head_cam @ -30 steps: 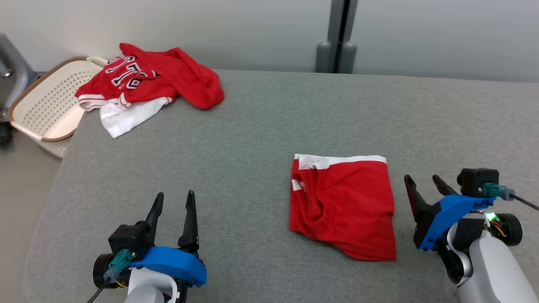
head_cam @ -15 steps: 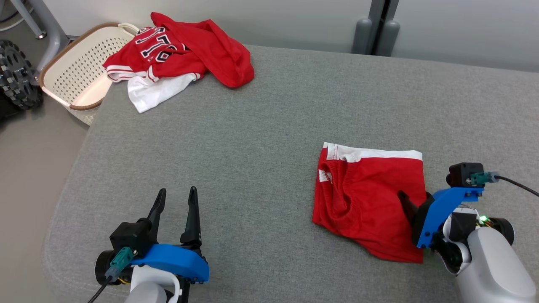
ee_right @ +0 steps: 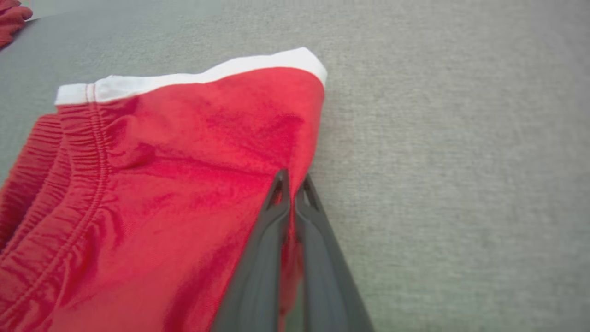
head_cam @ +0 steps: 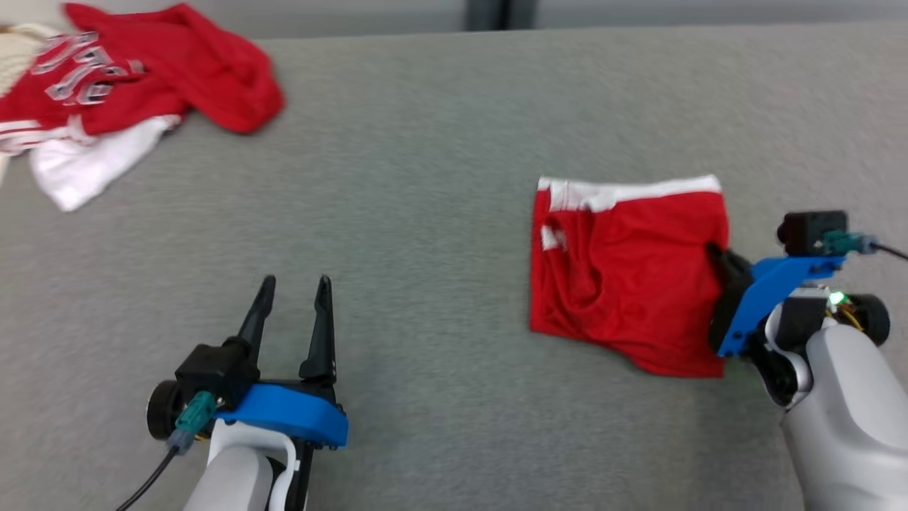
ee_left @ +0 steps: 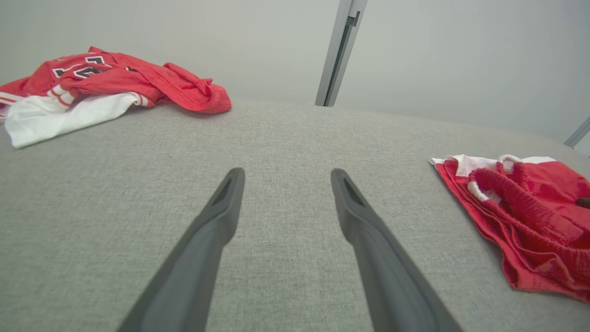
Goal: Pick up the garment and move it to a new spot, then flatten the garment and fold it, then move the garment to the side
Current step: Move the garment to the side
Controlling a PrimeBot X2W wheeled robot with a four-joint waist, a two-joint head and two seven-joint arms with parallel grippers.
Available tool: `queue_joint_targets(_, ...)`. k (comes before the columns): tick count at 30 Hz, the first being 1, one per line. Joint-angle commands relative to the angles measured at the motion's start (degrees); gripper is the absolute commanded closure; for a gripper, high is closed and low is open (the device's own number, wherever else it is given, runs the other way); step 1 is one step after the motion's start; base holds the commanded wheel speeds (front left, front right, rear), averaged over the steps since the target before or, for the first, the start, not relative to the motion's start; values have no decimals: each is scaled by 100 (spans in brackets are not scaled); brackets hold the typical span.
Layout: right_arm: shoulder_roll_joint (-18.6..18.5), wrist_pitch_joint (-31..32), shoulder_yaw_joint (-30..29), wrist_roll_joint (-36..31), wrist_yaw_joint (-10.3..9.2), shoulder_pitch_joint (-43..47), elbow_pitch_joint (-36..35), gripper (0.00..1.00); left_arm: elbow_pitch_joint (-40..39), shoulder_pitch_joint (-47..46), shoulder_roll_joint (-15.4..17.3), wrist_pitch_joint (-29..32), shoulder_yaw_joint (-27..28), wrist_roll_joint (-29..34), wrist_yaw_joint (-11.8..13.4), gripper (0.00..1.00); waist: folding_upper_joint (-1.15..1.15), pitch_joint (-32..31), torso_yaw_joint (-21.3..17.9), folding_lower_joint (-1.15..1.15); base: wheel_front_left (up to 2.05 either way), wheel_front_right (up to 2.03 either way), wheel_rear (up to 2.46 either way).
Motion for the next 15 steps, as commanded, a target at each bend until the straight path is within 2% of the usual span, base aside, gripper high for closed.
queue_joint_targets(1, -44, -63, -30, 26, 0, -104, -19, 100, -50, -107, 27, -5, 8, 35, 3, 0, -1, -59, -178, -1, 0, 0, 0)
queue_joint_targets(8, -111, -446, -231, -24, 0, -407, 153, 100, -362, -345, 228, 240, -104, 174, 4, 0, -1, 273, -1173, -1, 0, 0, 0)
queue_joint_targets(12, -28, -683, -209, -57, 0, -582, 345, 100, -552, -481, 323, 421, -162, 255, 3, 0, -1, 374, -1449, -1, 0, 0, 0)
queue_joint_targets(15, 12, -825, -177, -45, 0, -717, 516, 100, -693, -532, 360, 539, -197, 274, 25, 0, -1, 415, -1513, -1, 0, 0, 0)
